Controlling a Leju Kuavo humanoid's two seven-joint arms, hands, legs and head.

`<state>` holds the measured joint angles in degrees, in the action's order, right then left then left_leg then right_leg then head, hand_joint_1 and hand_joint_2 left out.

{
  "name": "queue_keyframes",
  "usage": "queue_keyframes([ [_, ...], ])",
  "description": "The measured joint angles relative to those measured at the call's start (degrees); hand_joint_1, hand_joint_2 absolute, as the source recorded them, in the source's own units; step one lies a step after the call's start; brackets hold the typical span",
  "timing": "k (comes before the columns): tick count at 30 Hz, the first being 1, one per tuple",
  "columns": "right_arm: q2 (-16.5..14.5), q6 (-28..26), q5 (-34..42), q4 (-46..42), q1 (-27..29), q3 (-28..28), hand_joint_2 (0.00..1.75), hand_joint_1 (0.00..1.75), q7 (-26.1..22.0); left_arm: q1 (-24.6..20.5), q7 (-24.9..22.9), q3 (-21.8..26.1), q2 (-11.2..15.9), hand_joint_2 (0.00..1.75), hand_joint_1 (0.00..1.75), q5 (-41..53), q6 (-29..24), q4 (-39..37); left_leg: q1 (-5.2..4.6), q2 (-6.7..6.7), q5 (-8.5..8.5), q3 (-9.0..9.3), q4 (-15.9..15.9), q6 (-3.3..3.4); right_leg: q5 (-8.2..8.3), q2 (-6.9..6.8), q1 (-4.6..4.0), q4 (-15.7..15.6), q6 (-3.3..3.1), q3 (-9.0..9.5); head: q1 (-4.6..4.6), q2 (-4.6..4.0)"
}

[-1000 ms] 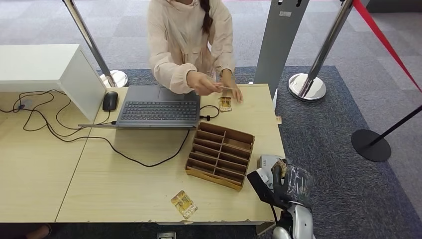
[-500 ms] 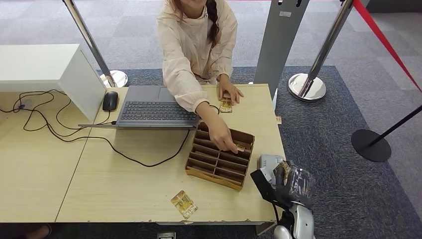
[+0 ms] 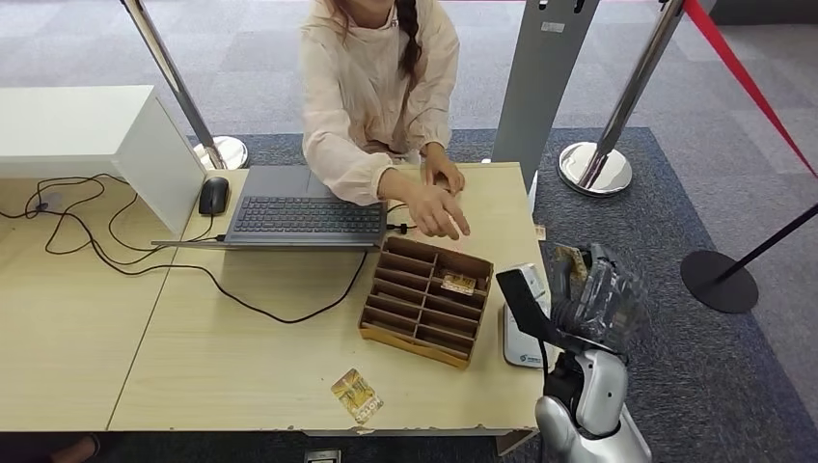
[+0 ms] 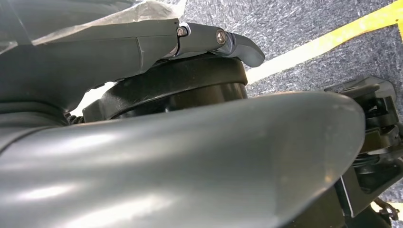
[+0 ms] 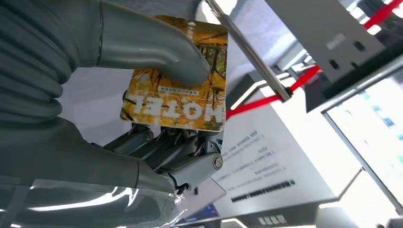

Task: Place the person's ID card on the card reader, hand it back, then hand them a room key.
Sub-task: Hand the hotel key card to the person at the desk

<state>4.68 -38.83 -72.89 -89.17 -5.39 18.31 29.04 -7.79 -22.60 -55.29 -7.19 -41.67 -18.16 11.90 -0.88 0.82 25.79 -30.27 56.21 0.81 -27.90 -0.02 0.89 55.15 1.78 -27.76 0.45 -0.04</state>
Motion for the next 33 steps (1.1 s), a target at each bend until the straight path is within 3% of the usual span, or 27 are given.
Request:
queue_keyframes([
  [13, 1.75, 5.11, -3.57, -8.05, -10.79, 12.25, 1.75, 1.37, 1.22, -0.06, -0.57, -1.97, 0.07, 0.00, 0.00, 0.33, 0.40, 0.01, 0.01, 0.01, -0.02, -0.01, 0.00, 0.01, 0.00, 0.00, -0.01, 0.03, 0.00, 0.00, 0.01, 0.00],
  [33, -2.03, 6.29, -0.58, 0.44, -20.70, 22.26, 1.75, 1.37, 0.02, -0.08, 0.68, -3.32, 0.06, 0.00, 0.00, 0.38, 0.95, -0.01, 0.00, 0.06, -0.02, -0.04, -0.01, 0.02, 0.00, -0.01, 0.00, 0.04, 0.00, -0.02, 0.00, 0.00],
])
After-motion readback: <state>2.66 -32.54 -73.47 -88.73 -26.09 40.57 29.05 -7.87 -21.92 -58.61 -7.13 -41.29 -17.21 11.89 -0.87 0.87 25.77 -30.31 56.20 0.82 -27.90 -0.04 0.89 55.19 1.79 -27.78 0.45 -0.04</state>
